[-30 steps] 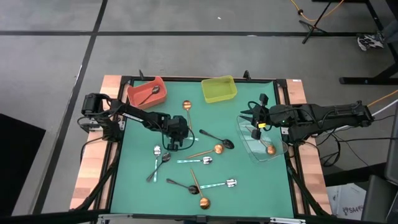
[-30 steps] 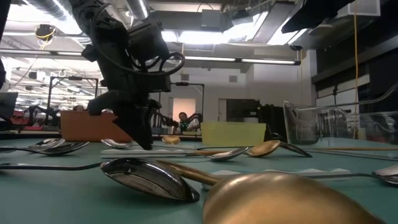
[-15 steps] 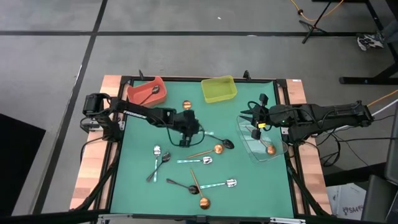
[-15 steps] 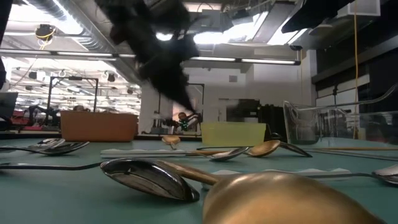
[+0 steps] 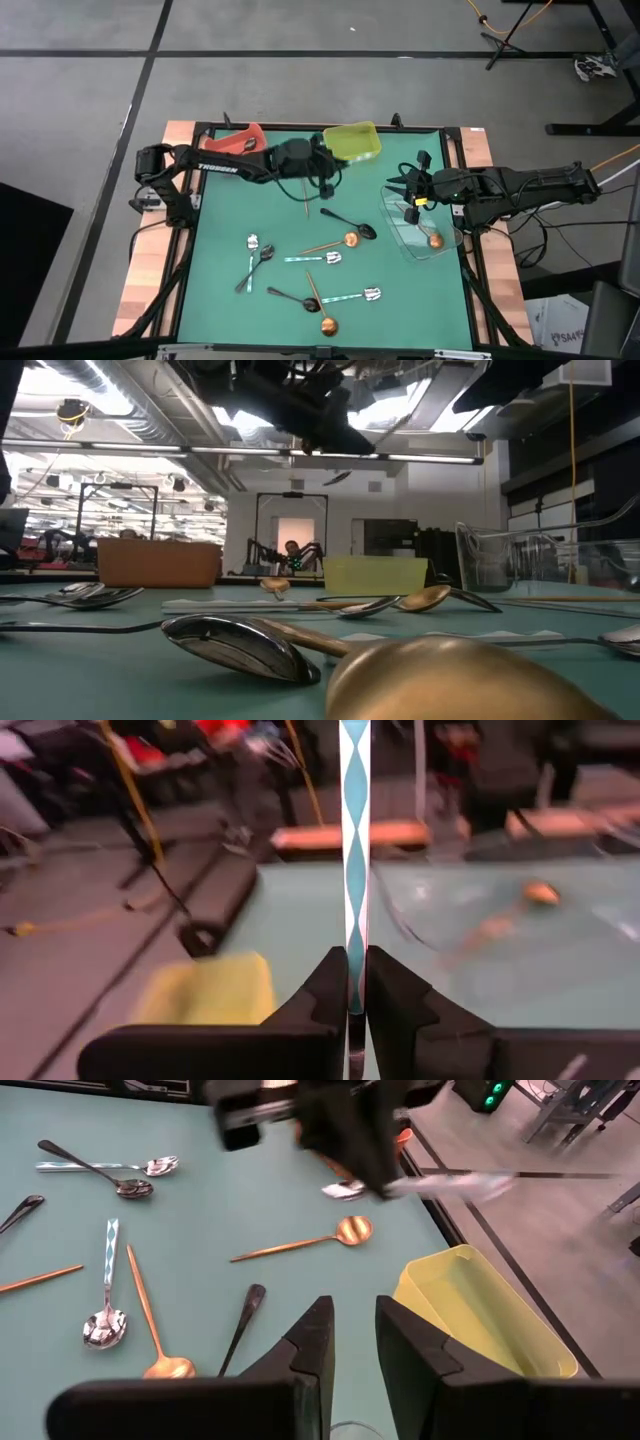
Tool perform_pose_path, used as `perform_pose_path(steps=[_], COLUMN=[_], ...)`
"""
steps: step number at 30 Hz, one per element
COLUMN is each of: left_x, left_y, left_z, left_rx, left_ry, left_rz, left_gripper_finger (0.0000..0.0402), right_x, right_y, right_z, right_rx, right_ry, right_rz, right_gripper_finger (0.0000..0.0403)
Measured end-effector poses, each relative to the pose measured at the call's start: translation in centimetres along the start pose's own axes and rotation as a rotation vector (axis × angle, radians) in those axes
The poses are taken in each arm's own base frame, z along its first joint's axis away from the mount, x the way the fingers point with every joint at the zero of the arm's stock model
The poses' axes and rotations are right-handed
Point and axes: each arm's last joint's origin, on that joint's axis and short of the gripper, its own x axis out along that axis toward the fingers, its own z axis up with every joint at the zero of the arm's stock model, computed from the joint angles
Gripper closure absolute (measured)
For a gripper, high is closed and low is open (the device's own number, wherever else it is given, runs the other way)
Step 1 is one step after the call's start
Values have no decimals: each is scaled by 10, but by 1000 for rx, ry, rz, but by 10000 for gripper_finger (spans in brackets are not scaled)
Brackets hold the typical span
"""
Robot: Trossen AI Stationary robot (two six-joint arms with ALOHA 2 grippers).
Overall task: Sort silverware by color (type)
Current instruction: Put the top center white and green spoon into the yellow bin
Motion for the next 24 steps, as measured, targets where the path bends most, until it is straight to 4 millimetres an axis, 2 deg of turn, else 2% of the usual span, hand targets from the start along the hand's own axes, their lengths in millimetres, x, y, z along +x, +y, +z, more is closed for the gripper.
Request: perform_pose_path(steps=[7, 15, 20, 24], left_x=[1, 3, 16, 30], left_y=[32, 49, 56, 64], left_z=[6, 7, 0, -17], left_rx=[-35, -48, -49, -52], left_ry=[-107, -165, -268, -283], left_rz=[96, 145, 178, 208], left_gripper_finger=[382, 382, 382, 382], right_x=[0, 0, 4, 11], right_y=[0, 0, 2, 5], right_z=[0, 0, 0, -1], right_rx=[0, 0, -4, -15], right_ry=[0, -1, 10, 36], right_rz=[0, 0, 0, 0], right_gripper_finger=[336, 336, 336, 336])
